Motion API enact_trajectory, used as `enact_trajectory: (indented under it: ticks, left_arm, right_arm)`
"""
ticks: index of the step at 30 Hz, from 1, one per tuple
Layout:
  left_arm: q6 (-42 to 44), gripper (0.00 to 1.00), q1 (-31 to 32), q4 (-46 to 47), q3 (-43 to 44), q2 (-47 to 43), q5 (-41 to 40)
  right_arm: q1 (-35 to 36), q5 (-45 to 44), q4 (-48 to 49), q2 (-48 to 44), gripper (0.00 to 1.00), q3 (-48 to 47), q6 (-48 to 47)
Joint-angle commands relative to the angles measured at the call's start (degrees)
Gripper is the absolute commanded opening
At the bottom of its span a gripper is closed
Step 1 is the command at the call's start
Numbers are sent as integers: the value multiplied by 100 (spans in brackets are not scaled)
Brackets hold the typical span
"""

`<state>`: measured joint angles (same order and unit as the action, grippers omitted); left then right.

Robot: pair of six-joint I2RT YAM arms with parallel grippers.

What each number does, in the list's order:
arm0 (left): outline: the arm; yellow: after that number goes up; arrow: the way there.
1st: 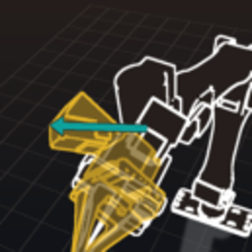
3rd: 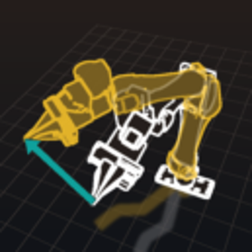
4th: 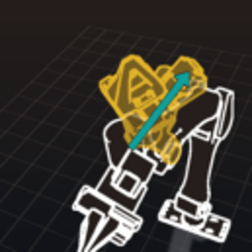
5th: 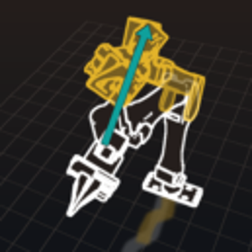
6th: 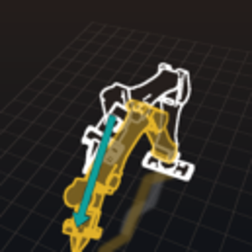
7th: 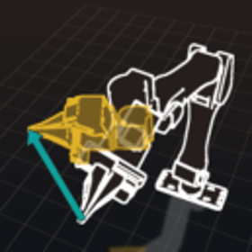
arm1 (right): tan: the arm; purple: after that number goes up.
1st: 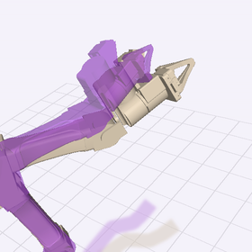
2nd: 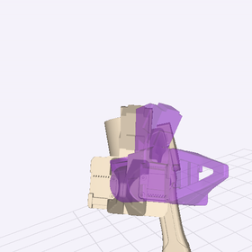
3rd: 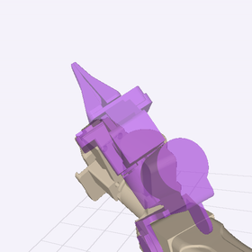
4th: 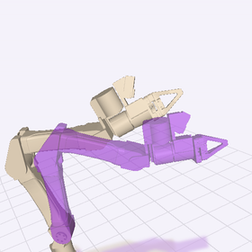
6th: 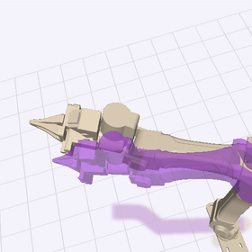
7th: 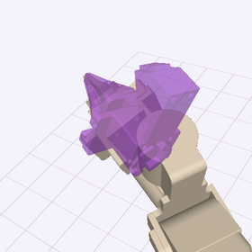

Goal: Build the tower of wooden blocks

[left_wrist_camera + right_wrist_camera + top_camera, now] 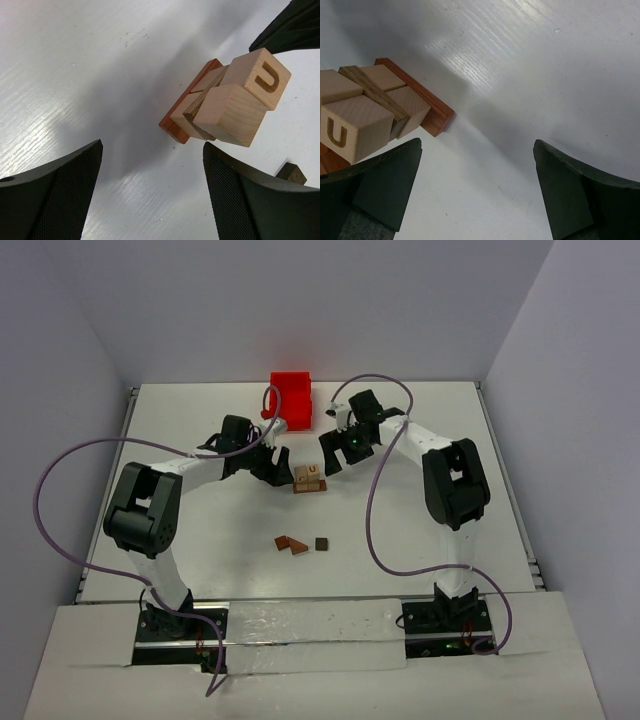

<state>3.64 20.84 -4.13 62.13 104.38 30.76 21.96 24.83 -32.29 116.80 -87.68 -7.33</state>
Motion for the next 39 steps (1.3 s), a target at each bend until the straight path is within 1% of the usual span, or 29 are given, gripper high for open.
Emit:
enact_trajectory:
  ticks: [1,16,39]
  left_arm:
    - [-26,87,-31,-45,142,8,17]
    - [-179,86,-30,-68,265,209,161]
    - [-223,86,-27,0,309,276,238]
  right_arm:
    - [-16,107,8,-350,100,-70,31]
    - [54,297,1,-401,100,-118,39]
    - [213,409,-14,-395,100,-109,-14]
